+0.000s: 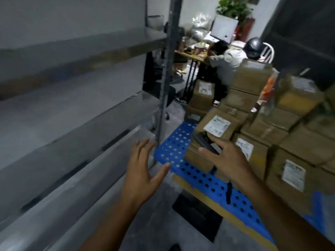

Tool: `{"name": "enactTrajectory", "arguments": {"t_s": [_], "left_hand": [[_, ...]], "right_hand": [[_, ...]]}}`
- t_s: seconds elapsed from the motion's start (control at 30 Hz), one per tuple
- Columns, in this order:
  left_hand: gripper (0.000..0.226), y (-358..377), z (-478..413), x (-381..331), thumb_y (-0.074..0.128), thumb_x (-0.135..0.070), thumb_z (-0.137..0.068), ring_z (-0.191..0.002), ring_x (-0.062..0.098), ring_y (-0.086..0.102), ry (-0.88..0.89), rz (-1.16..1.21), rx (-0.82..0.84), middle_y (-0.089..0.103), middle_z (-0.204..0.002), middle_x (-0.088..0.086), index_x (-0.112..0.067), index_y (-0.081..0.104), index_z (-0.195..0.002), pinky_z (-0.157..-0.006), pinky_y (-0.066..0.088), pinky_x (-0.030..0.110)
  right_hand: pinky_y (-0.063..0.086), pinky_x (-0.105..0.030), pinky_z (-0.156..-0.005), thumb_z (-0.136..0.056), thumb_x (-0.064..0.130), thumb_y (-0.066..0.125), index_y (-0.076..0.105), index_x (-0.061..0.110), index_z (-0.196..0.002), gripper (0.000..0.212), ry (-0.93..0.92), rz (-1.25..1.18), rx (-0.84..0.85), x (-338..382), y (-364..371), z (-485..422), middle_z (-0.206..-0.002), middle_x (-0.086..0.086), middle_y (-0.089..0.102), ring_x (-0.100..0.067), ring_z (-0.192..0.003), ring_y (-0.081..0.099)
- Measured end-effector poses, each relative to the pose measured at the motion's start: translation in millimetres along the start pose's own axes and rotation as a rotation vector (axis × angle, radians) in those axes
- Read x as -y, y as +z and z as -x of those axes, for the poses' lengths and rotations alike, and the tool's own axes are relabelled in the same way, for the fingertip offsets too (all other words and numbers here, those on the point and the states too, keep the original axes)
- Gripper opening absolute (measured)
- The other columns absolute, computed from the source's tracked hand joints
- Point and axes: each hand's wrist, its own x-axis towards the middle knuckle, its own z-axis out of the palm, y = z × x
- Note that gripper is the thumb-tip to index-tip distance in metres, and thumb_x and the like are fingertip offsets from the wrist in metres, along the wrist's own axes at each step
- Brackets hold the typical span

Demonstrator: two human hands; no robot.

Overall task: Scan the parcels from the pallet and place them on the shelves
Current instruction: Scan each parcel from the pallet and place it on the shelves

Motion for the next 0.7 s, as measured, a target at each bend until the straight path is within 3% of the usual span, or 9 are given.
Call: {"name": "enactTrajectory", "arguments": {"t_s": [0.1,0.13,0.3,0.37,0.5,0.57,0.63,0.7], "left_hand": [[0.069,64.8,-41.6,-13.2,0.065,-0.064,-0.089,-0.143,0.002,0.035,0.008,0.083,0.149,0.043,-0.150,-0.009,-0.027,0.047,-0.145,-0.114,0.032,0.018],[0.070,85.5,-54.2,-17.2,0.068,-0.063,-0.088,-0.142,0.003,0.037,0.003,0.108,0.195,0.043,-0.150,-0.008,-0.028,0.047,-0.145,-0.114,0.032,0.019],[0.087,164.1,-106.9,-18.2,0.070,-0.068,-0.078,-0.145,0.015,0.036,-0.014,0.133,0.334,0.041,-0.153,-0.002,-0.028,0.041,-0.149,-0.116,0.039,0.042],[0.092,180.9,-125.6,-10.4,0.071,-0.076,-0.074,-0.148,0.014,0.032,-0.040,0.137,0.362,0.037,-0.155,-0.005,-0.035,0.036,-0.149,-0.117,0.037,0.044],[0.107,198.5,-162.0,12.8,0.073,-0.087,-0.059,-0.131,-0.027,0.026,-0.079,0.162,0.430,0.033,-0.144,-0.035,-0.045,0.032,-0.149,-0.102,0.029,0.007],[0.111,203.3,-176.5,29.0,0.081,-0.081,-0.055,-0.129,-0.023,0.035,-0.117,0.219,0.491,0.036,-0.140,-0.045,-0.045,0.036,-0.150,-0.102,0.038,0.012],[0.112,207.7,-186.2,45.5,0.087,-0.073,-0.055,-0.135,-0.008,0.042,-0.093,0.271,0.570,0.041,-0.148,-0.030,-0.040,0.040,-0.150,-0.107,0.046,0.026],[0.112,211.2,-190.9,54.3,0.089,-0.069,-0.055,-0.145,-0.004,0.032,-0.017,0.298,0.648,0.032,-0.159,-0.020,-0.041,0.039,-0.152,-0.109,0.041,0.019]], "right_hand": [[0.050,-0.033,-0.090,-0.081,0.067,0.067,0.044,0.043,-0.148,0.075,0.074,0.028,-0.076,-47.2,-30.7,-18.3,-0.142,0.007,0.054,-0.016,-0.123,0.055],[0.050,-0.033,-0.089,-0.081,0.068,0.066,0.043,0.044,-0.148,0.075,0.098,0.043,-0.085,-62.1,-40.4,-25.7,-0.142,0.006,0.053,-0.016,-0.123,0.054],[0.046,-0.028,-0.090,-0.081,0.075,0.061,0.040,0.046,-0.149,0.077,0.163,0.080,-0.054,-121.1,-80.0,-56.2,-0.148,0.008,0.049,-0.016,-0.131,0.049],[0.042,-0.024,-0.088,-0.082,0.072,0.062,0.041,0.043,-0.150,0.077,0.167,0.082,-0.026,-133.5,-89.9,-66.3,-0.148,0.009,0.050,-0.015,-0.131,0.050],[0.042,-0.022,-0.084,-0.080,0.072,0.063,0.042,0.044,-0.148,0.076,0.172,0.146,0.068,-144.3,-98.6,-87.9,-0.143,0.012,0.055,-0.009,-0.124,0.054],[0.043,-0.020,-0.085,-0.080,0.070,0.065,0.042,0.046,-0.147,0.075,0.171,0.163,0.122,-145.5,-99.2,-98.4,-0.143,0.013,0.054,-0.006,-0.125,0.052],[0.047,-0.028,-0.095,-0.082,0.067,0.066,0.042,0.044,-0.148,0.073,0.163,0.219,0.164,-145.0,-98.7,-109.4,-0.144,0.011,0.055,-0.010,-0.128,0.052],[0.048,-0.036,-0.100,-0.083,0.065,0.066,0.043,0.042,-0.148,0.072,0.160,0.330,0.195,-141.2,-100.2,-118.7,-0.142,0.008,0.057,-0.013,-0.128,0.052]]}}
